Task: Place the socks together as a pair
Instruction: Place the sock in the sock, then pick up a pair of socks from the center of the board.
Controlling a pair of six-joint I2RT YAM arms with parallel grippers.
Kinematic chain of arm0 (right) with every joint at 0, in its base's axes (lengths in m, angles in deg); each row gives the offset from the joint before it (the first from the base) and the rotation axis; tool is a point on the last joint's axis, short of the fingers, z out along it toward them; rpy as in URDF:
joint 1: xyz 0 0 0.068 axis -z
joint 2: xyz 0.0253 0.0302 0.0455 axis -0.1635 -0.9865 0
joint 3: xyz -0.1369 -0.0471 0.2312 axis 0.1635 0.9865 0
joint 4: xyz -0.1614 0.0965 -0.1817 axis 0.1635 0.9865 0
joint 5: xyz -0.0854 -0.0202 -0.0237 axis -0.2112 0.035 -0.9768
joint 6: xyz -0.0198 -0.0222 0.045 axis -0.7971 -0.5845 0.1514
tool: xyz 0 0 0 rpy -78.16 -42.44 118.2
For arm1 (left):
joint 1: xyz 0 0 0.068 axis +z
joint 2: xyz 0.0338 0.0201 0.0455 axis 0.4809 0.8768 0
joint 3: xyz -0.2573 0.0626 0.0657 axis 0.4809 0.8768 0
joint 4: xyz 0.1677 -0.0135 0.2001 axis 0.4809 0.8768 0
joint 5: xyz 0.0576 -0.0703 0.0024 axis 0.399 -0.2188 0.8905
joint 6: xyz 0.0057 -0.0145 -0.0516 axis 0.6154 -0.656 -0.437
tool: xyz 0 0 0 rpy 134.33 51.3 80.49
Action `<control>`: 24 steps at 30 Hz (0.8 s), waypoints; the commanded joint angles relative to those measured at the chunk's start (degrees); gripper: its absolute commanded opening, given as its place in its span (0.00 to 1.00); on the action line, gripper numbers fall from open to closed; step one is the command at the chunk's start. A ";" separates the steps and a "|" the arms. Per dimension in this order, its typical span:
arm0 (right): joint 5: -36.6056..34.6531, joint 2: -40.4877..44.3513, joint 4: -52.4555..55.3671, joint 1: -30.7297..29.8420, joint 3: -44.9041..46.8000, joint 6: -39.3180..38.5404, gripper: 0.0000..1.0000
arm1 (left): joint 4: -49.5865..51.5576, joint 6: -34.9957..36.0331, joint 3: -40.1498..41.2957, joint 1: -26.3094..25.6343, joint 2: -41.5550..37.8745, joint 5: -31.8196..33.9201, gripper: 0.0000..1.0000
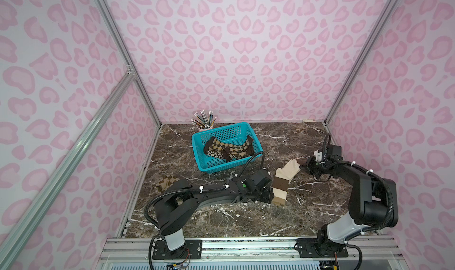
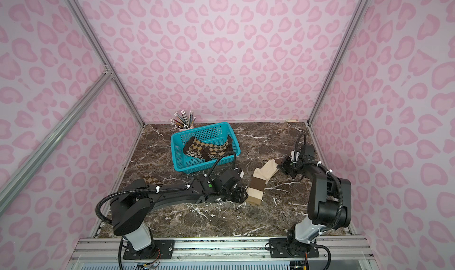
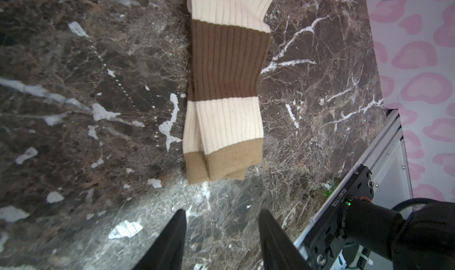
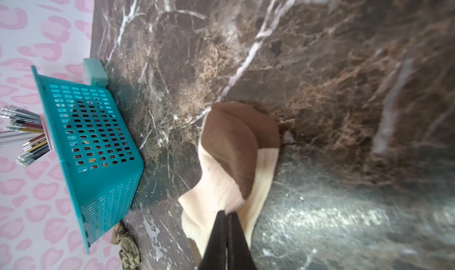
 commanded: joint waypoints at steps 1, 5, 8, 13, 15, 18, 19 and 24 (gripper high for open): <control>-0.18 -1.74 -1.74 0.75 0.25 -2.11 0.00 | -1.86 0.95 -1.13 -0.13 0.35 -0.86 0.51; -1.15 -1.75 0.00 2.36 0.02 -3.51 0.22 | -1.26 0.73 -1.90 -0.89 1.39 -1.40 0.52; -1.25 -1.06 1.54 3.21 -0.35 -4.92 0.39 | 2.02 -0.95 -2.75 -1.75 2.84 0.36 0.53; -2.30 -0.43 5.03 3.26 -3.56 -9.23 0.55 | 2.06 -5.35 -2.07 -2.07 3.27 1.70 0.57; -3.45 -0.89 5.95 2.83 -5.20 -10.96 0.60 | 2.55 -6.07 -2.86 -2.06 4.35 1.91 0.58; -4.71 -3.19 7.62 1.48 -8.79 -13.82 0.64 | 2.61 -7.14 -4.08 -2.06 6.43 1.77 0.59; -5.32 -4.16 8.13 0.86 -10.01 -14.63 0.65 | 2.42 -7.70 -4.39 -2.07 7.14 1.86 0.60; -6.47 -9.39 8.85 -2.32 -14.31 -16.20 0.65 | 4.09 -10.36 -7.78 -2.07 12.34 2.68 0.60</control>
